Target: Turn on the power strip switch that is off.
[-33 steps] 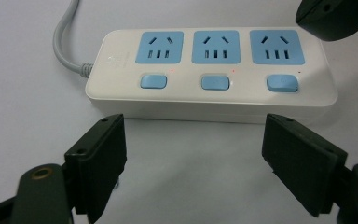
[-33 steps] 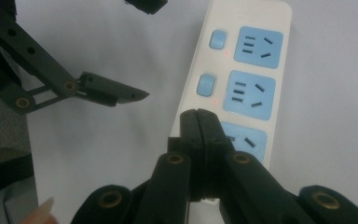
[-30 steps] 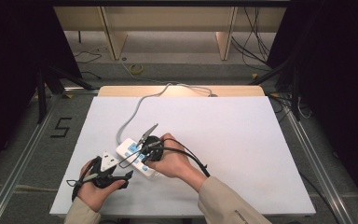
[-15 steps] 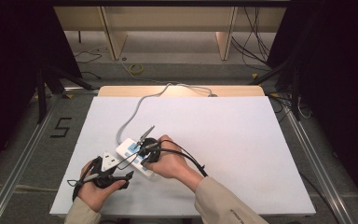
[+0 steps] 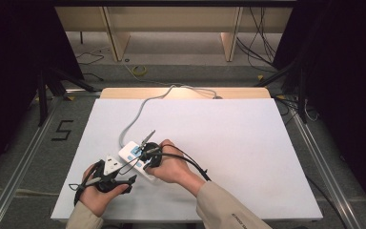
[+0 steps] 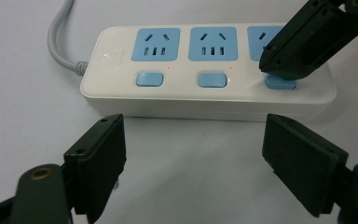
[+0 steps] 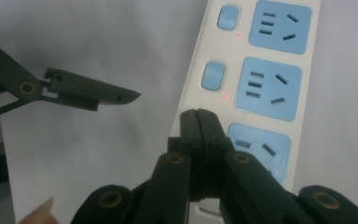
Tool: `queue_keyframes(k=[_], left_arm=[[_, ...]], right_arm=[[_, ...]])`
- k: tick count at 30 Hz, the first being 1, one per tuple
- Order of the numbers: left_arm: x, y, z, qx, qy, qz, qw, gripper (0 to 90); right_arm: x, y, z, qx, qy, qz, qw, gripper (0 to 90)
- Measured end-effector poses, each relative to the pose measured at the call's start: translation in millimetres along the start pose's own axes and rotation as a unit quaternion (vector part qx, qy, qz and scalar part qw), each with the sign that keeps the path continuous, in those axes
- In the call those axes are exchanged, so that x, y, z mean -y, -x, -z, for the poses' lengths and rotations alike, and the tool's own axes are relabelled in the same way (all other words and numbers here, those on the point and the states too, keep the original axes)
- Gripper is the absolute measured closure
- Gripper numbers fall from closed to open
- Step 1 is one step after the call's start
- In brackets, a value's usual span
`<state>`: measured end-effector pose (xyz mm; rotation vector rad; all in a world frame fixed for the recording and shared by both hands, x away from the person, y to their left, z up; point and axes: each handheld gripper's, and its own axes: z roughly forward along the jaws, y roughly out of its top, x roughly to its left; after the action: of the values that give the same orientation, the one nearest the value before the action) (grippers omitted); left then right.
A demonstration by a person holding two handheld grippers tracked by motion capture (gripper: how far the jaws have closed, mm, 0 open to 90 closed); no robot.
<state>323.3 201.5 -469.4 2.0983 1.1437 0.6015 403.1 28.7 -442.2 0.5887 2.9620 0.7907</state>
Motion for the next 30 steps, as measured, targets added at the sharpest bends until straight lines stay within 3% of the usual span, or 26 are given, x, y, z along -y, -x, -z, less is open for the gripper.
queue_keyframes(k=[30], left_arm=[[0.2,-0.1,-0.7,0.000,-0.001,0.001,1.0000,20.8]], right_arm=[[0.1,0.4,-2.4,0.006,-0.008,-0.008,0.9999,90.0]])
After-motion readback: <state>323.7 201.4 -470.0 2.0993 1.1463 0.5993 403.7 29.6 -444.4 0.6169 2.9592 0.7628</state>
